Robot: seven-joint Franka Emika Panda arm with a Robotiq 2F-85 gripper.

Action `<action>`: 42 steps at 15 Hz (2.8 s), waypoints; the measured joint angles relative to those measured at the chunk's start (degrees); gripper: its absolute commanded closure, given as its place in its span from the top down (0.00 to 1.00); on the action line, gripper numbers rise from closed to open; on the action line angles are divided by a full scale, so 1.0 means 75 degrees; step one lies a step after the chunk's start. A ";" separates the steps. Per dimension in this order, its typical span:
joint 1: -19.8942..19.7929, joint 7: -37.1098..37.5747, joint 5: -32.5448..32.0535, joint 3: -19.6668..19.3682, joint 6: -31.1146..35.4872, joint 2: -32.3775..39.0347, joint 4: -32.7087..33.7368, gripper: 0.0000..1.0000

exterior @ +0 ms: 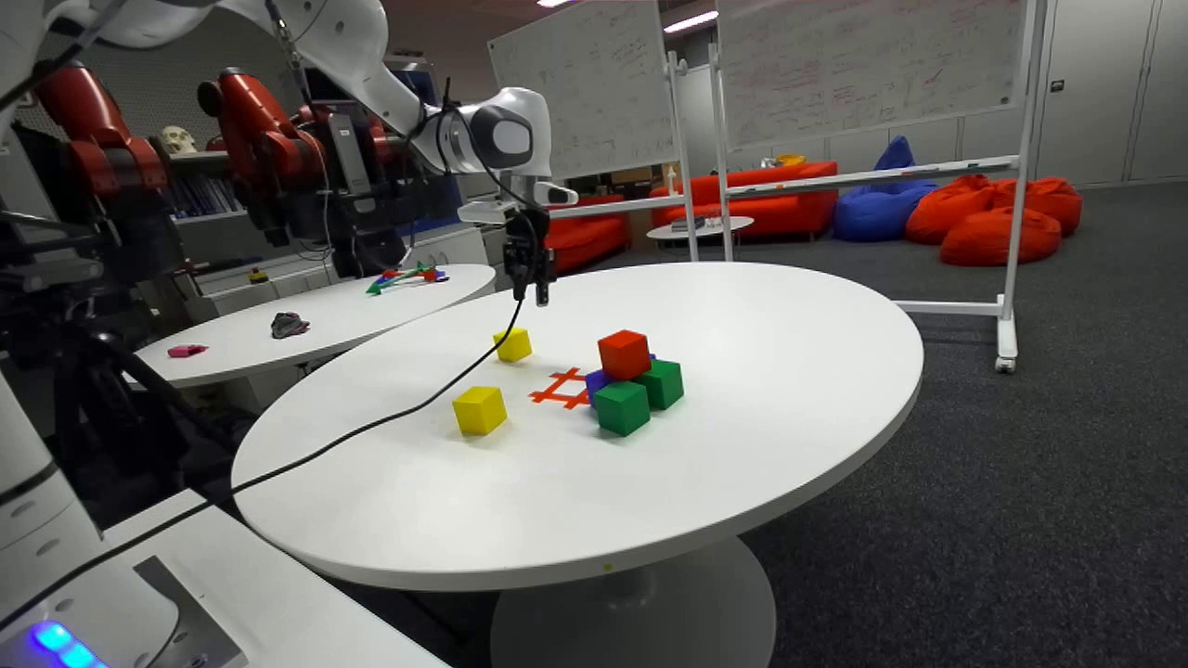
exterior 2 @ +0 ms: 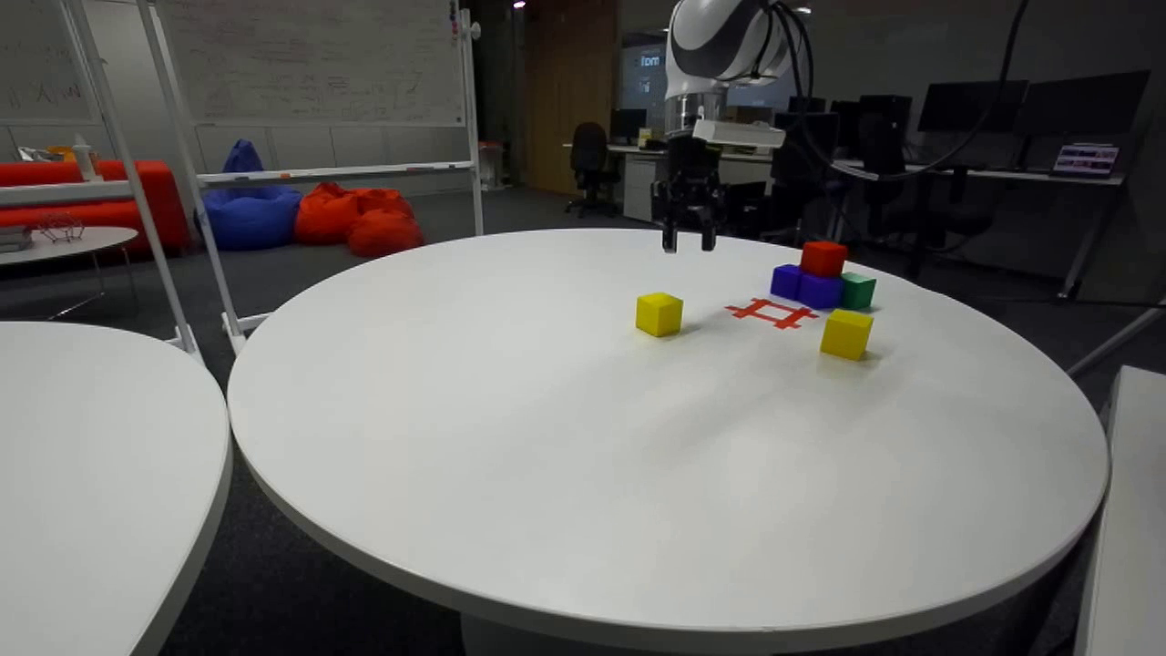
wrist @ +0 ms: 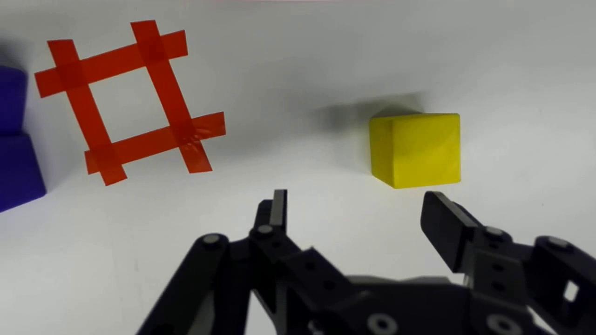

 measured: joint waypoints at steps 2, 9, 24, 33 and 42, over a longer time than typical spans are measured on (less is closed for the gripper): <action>-0.0143 -0.0006 0.0122 -0.0005 0.0000 0.0000 -0.0006 1.00; -0.0277 0.0101 0.0304 -0.0137 0.0006 -0.0001 -0.0037 1.00; -0.0145 0.1072 -0.0199 -0.0835 0.0060 0.0028 -0.0106 1.00; -0.0718 0.1405 -0.0214 -0.1549 0.0225 0.0091 -0.0343 1.00; -0.0846 0.1606 -0.0212 -0.1659 0.0263 0.0211 -0.0382 1.00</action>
